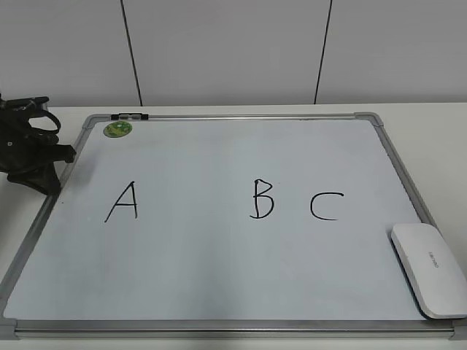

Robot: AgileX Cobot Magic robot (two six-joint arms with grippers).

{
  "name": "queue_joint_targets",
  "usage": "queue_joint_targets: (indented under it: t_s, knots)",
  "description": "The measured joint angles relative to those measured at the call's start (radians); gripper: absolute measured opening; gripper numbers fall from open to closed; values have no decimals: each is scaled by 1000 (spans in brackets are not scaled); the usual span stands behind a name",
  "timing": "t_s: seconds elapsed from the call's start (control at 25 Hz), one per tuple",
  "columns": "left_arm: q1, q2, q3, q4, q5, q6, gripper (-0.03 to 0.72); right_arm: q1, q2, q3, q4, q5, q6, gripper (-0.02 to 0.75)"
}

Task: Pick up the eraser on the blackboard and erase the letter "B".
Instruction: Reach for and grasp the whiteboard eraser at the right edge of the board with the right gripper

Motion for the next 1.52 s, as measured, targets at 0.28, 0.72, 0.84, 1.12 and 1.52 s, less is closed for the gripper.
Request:
queue_joint_targets:
  t_s: [0.28,0.72,0.84,1.12,1.52]
  knots:
    - [2,0,0,-2,0,1,38,0,348,-85,115,47,-129,590]
    - [2,0,0,-3,2,1,38,49,755,-172,150,45,-138,590]
    - [2,0,0,-3,2,2,37,101,829,-173,150,2,-138,599]
    - [2,0,0,-3,3,2,37,117,1007,-177,154,-73,-138,640]
    - [2,0,0,-3,3,2,38,117,1166,-187,144,-200,-128,641]
